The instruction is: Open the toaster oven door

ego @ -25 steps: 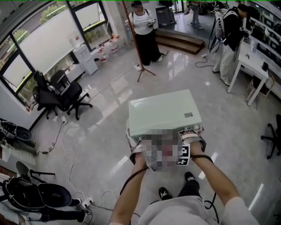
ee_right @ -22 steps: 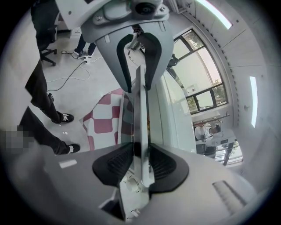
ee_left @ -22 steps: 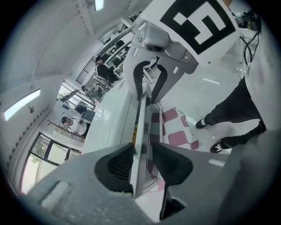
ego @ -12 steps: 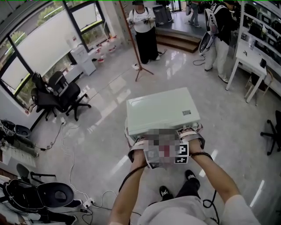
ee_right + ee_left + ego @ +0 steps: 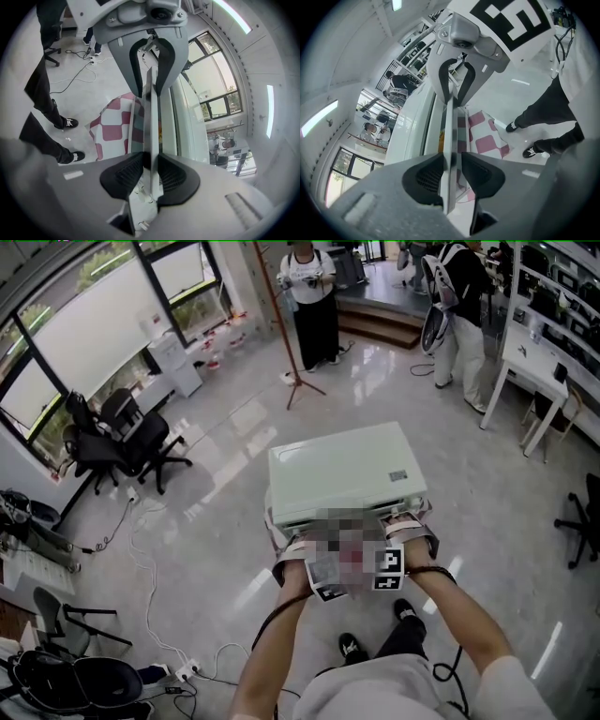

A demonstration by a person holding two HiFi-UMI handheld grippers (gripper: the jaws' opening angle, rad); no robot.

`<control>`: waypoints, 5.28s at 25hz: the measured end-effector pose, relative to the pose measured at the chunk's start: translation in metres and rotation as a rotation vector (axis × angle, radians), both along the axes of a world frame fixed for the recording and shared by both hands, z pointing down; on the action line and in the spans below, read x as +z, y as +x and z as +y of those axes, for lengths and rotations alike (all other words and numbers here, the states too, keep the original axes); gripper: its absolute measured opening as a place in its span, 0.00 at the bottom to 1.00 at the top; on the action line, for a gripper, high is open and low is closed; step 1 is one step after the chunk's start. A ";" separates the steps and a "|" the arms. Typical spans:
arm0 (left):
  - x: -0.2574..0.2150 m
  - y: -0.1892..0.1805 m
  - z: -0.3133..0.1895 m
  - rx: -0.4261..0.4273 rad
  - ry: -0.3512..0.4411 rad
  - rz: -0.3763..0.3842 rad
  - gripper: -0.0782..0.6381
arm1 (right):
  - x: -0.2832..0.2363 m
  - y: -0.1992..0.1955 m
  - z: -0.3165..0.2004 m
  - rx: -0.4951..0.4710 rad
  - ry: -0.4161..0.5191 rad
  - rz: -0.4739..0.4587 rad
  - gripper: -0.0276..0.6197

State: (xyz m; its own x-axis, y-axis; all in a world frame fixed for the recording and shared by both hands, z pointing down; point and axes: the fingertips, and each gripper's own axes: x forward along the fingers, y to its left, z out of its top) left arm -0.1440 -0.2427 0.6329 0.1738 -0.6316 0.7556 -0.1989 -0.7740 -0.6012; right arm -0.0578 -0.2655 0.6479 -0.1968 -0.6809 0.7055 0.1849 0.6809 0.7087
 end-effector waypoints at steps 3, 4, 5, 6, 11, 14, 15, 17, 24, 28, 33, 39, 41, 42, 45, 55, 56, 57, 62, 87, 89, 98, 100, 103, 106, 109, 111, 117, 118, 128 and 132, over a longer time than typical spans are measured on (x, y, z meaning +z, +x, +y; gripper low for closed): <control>-0.001 -0.001 0.000 0.008 -0.002 0.012 0.27 | 0.000 0.000 0.002 0.013 0.004 -0.010 0.19; -0.002 0.000 0.001 0.011 -0.005 0.012 0.25 | 0.000 0.001 0.003 0.019 0.006 -0.013 0.19; -0.002 0.000 0.002 0.015 -0.009 0.013 0.24 | 0.001 0.002 0.004 0.023 0.007 -0.014 0.19; -0.002 0.000 0.004 0.018 -0.012 0.014 0.24 | 0.001 0.002 0.006 0.025 0.008 -0.014 0.19; -0.001 0.000 0.008 0.023 -0.004 0.027 0.24 | 0.002 0.002 0.010 0.022 0.016 0.000 0.19; 0.000 0.000 0.010 0.027 -0.003 0.036 0.24 | 0.002 0.002 0.011 0.030 0.037 0.004 0.19; 0.000 0.000 0.011 0.030 -0.005 0.037 0.24 | 0.002 0.002 0.012 0.033 0.041 0.006 0.19; 0.000 0.000 0.013 0.036 -0.009 0.040 0.24 | 0.001 0.002 0.014 0.038 0.045 0.006 0.19; 0.004 0.002 0.023 0.038 -0.028 0.063 0.23 | 0.005 0.004 0.024 0.049 0.057 0.013 0.19; 0.008 0.004 0.031 0.038 -0.042 0.079 0.23 | 0.009 0.006 0.033 0.050 0.049 0.020 0.18; 0.012 0.005 0.041 0.039 -0.078 0.108 0.23 | 0.012 0.008 0.044 0.052 0.041 0.014 0.18; 0.027 0.008 0.059 0.045 -0.112 0.112 0.23 | 0.026 0.011 0.063 0.059 -0.001 0.023 0.17; 0.033 0.009 0.063 0.046 -0.123 0.112 0.23 | 0.029 0.013 0.068 0.062 -0.001 0.024 0.17; 0.035 0.009 0.064 0.046 -0.126 0.108 0.22 | 0.031 0.014 0.070 0.063 -0.001 0.023 0.17; 0.042 0.010 0.069 0.047 -0.131 0.095 0.22 | 0.036 0.015 0.075 0.064 -0.010 0.020 0.17; 0.052 0.013 0.081 0.049 -0.137 0.101 0.23 | 0.048 0.015 0.084 0.072 -0.026 0.016 0.18; 0.053 0.013 0.081 0.049 -0.134 0.101 0.23 | 0.049 0.015 0.084 0.075 -0.028 0.014 0.18; 0.052 0.014 0.081 0.048 -0.132 0.101 0.23 | 0.049 0.015 0.084 0.077 -0.031 0.012 0.18; 0.055 0.014 0.085 0.041 -0.120 0.094 0.23 | 0.056 0.015 0.088 0.085 -0.044 0.001 0.19; 0.023 0.010 0.123 0.047 -0.062 0.198 0.27 | 0.087 0.014 0.108 0.080 -0.083 -0.006 0.20; 0.016 0.000 0.123 0.031 -0.040 0.203 0.27 | 0.089 0.014 0.111 0.079 -0.088 0.000 0.20; 0.026 -0.038 0.103 -0.061 -0.018 0.158 0.26 | 0.093 0.016 0.114 0.089 -0.084 0.004 0.23; 0.031 -0.037 0.099 -0.058 -0.027 0.145 0.25 | 0.094 0.017 0.114 0.092 -0.086 0.004 0.23; 0.037 -0.037 0.094 -0.047 -0.036 0.122 0.23 | 0.095 0.015 0.114 0.091 -0.090 0.002 0.24; 0.042 -0.036 0.094 -0.034 -0.048 0.105 0.20 | 0.094 0.016 0.116 0.097 -0.096 -0.006 0.24; 0.046 -0.034 0.096 -0.023 -0.052 0.095 0.17 | 0.095 0.018 0.119 0.110 -0.102 -0.023 0.24; 0.049 -0.034 0.098 -0.020 -0.051 0.091 0.17 | 0.095 0.018 0.122 0.117 -0.104 -0.025 0.24; 0.052 -0.032 0.103 -0.018 -0.044 0.092 0.17 | 0.081 0.011 0.141 0.082 -0.148 -0.096 0.21; 0.052 -0.032 0.102 -0.017 -0.043 0.091 0.17 | 0.076 0.009 0.145 0.071 -0.158 -0.132 0.22; 0.055 -0.033 0.104 -0.014 -0.057 0.088 0.17 | 0.026 0.023 0.115 0.034 -0.054 -0.165 0.20; 0.057 -0.032 0.107 -0.017 -0.063 0.089 0.17 | 0.032 0.025 0.116 0.042 -0.104 -0.145 0.14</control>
